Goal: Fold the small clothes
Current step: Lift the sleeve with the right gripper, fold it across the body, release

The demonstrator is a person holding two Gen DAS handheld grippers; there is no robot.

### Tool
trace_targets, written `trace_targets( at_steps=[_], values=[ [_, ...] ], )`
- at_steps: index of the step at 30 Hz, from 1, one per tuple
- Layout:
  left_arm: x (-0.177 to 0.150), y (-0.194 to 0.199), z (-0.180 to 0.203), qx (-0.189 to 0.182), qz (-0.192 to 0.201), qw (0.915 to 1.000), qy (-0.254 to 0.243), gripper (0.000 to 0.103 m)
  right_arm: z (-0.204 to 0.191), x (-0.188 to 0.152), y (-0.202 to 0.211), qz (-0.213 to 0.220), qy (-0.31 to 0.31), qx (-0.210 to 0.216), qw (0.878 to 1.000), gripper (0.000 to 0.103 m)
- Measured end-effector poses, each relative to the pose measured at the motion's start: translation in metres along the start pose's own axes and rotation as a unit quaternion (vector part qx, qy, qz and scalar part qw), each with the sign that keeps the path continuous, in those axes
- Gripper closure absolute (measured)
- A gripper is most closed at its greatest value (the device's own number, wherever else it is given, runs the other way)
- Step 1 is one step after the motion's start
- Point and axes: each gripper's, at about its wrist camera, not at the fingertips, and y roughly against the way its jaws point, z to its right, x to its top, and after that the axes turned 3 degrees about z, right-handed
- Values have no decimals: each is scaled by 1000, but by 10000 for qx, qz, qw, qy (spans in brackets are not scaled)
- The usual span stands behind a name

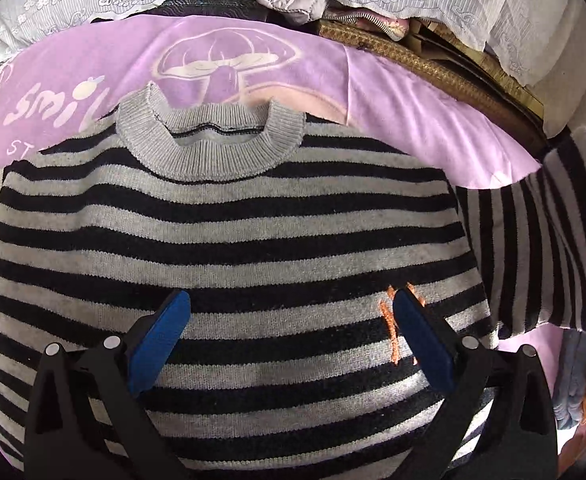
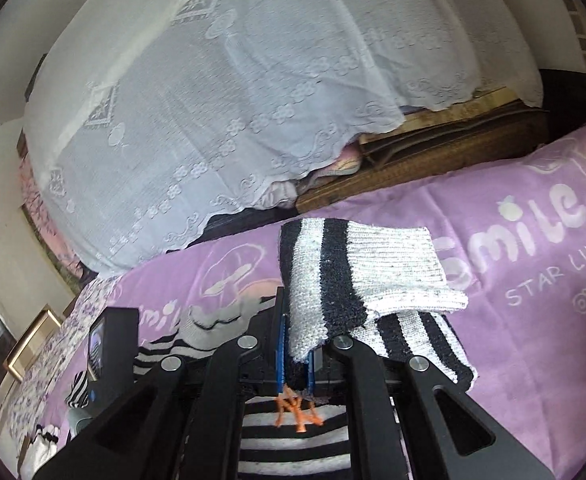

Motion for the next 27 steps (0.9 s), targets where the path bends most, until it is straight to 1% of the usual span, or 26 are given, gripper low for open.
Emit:
trace_targets(
  at_steps=[4,7,11,12,13,18,20,21,23,24,25,27],
  values=[
    [3,4,-3,-42,34,10000,18,4,-40,-7,-9,-155,320,157,9992,95],
    [4,11,-15,-100,82,9998,131,4,-68,-11,-19,-292,464,237,9982,95],
    [10,22,-35,-51,218,9992,335,4,-105,-21,-36,-519,753,256,9955,94],
    [12,24,-40,21,249,9990,366,4,-114,-24,-39,-549,828,243,9948,92],
    [13,25,-46,171,287,9987,376,4,-123,-28,-42,-555,916,192,9941,92],
    [9,31,-82,475,344,9966,573,4,-152,-42,-61,-818,1055,258,9907,92],
    [6,32,-97,697,378,9952,569,4,-161,-48,-71,-952,1122,233,9888,91],
    [4,32,-104,846,392,9942,540,4,-165,-53,-76,-1046,1169,204,9874,89],
    [-1,30,-120,1252,384,9902,475,4,-170,-63,-84,-1223,1296,93,9840,72],
    [-3,28,-127,1418,347,9881,476,4,-170,-68,-87,-1250,1355,-2,9829,56],
    [-5,26,-136,1536,293,9864,504,4,-170,-70,-89,-1280,1352,-76,9825,44],
    [-7,25,-149,1552,220,9859,591,4,-165,-71,-90,-1440,1166,-64,9827,36]
  ],
)
